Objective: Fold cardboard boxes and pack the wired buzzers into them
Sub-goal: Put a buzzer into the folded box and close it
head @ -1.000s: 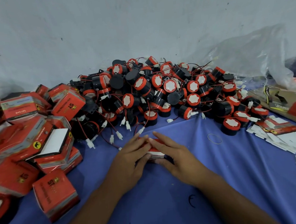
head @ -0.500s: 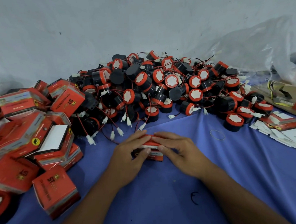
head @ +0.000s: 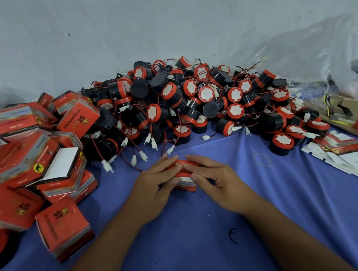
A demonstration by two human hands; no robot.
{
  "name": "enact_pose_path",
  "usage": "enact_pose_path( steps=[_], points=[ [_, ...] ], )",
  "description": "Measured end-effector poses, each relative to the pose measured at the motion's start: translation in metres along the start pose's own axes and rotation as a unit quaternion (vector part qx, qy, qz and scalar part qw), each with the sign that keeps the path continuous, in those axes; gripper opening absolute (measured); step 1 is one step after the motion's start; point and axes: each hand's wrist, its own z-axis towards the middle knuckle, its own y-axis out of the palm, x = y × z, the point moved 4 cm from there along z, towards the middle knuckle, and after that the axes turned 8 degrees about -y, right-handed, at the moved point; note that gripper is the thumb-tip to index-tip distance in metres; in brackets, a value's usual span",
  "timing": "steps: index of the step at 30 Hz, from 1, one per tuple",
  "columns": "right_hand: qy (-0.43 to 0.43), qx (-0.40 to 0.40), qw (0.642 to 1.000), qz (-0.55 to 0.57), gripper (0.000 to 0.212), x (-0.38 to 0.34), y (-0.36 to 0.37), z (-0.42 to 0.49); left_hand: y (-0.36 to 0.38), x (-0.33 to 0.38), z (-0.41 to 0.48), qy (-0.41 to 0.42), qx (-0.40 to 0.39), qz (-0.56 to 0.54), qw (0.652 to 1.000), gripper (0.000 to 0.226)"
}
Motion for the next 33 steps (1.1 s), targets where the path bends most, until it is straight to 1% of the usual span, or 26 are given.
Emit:
enact_pose_path(
  steps=[2, 5, 8, 9, 11, 13, 15, 16, 17, 19, 20, 21, 22, 23, 24, 25, 27, 28, 29, 31, 32, 33],
  points=[
    [-0.037, -0.001, 0.998, -0.058, 0.035, -0.003, -0.001, 0.001, 0.001, 0.001, 0.000, 0.026, -0.002, 0.047, 0.999, 0.044],
    [-0.091, 0.019, 0.987, -0.131, 0.031, -0.010, 0.000, 0.001, 0.001, -0.001, 0.001, 0.045, -0.003, 0.074, 0.996, 0.047],
    [-0.100, 0.025, 0.981, -0.164, 0.031, -0.014, 0.001, 0.002, 0.001, -0.004, 0.001, 0.045, 0.006, 0.073, 0.996, 0.050],
    [-0.103, 0.018, 0.980, -0.169, 0.033, -0.014, 0.001, 0.002, 0.001, -0.005, 0.000, 0.048, 0.012, 0.075, 0.996, 0.048],
    [-0.096, -0.022, 0.980, -0.173, 0.040, -0.013, 0.003, -0.001, 0.003, -0.005, -0.002, 0.058, 0.028, 0.090, 0.994, 0.043],
    [-0.074, -0.060, 0.983, -0.155, 0.048, -0.012, 0.006, -0.004, 0.003, -0.005, -0.003, 0.055, 0.031, 0.100, 0.993, 0.044],
    [-0.062, -0.058, 0.986, -0.144, 0.049, -0.010, 0.009, -0.005, 0.004, -0.008, -0.003, 0.041, 0.020, 0.098, 0.994, 0.049],
    [-0.056, -0.036, 0.990, -0.122, 0.047, -0.008, 0.010, -0.005, 0.005, -0.009, -0.003, 0.034, 0.009, 0.095, 0.995, 0.054],
    [-0.040, 0.001, 0.996, -0.077, 0.043, -0.006, 0.009, -0.005, 0.007, -0.009, -0.004, 0.028, -0.005, 0.093, 0.995, 0.060],
    [0.033, 0.074, 0.996, 0.046, 0.034, -0.001, 0.001, -0.004, 0.008, -0.008, -0.004, 0.031, -0.016, 0.092, 0.995, 0.071],
    [0.065, 0.083, 0.990, 0.096, 0.031, 0.001, -0.001, -0.005, 0.008, -0.007, -0.004, 0.039, -0.005, 0.091, 0.995, 0.069],
    [0.080, 0.072, 0.987, 0.122, 0.030, 0.002, -0.002, -0.004, 0.006, -0.005, -0.003, 0.044, 0.015, 0.086, 0.995, 0.062],
    [0.078, 0.043, 0.989, 0.122, 0.034, 0.002, -0.002, -0.004, 0.003, -0.004, -0.003, 0.041, 0.034, 0.071, 0.996, 0.056],
    [0.067, 0.018, 0.991, 0.111, 0.044, 0.001, -0.001, -0.004, 0.001, -0.002, -0.002, 0.033, 0.043, 0.054, 0.997, 0.051],
    [0.050, 0.004, 0.995, 0.087, 0.052, 0.000, 0.000, -0.004, -0.001, -0.001, -0.002, 0.029, 0.044, 0.039, 0.998, 0.049],
    [0.036, 0.010, 0.997, 0.066, 0.054, 0.000, 0.000, -0.004, -0.001, 0.001, -0.002, 0.025, 0.042, 0.031, 0.998, 0.049],
    [0.048, 0.042, 0.996, 0.070, 0.045, 0.004, -0.001, -0.001, -0.001, 0.003, -0.001, -0.005, 0.042, -0.005, 0.999, 0.057],
    [0.078, 0.068, 0.990, 0.099, 0.039, 0.004, -0.001, -0.001, -0.002, 0.001, 0.000, -0.035, 0.052, -0.043, 0.997, 0.062],
    [0.124, 0.111, 0.977, 0.130, 0.038, 0.005, -0.002, 0.000, -0.004, -0.002, 0.000, -0.069, 0.076, -0.084, 0.991, 0.065],
    [0.214, 0.216, 0.937, 0.175, 0.055, 0.009, -0.009, 0.004, -0.013, -0.009, 0.000, -0.131, 0.147, -0.128, 0.972, 0.058],
    [0.246, 0.249, 0.914, 0.207, 0.055, 0.007, -0.010, 0.011, -0.017, -0.013, 0.000, -0.151, 0.175, -0.124, 0.965, 0.049],
    [0.268, 0.263, 0.893, 0.249, 0.049, 0.002, -0.010, 0.023, -0.020, -0.014, -0.001, -0.160, 0.193, -0.109, 0.962, 0.040]
  ],
)
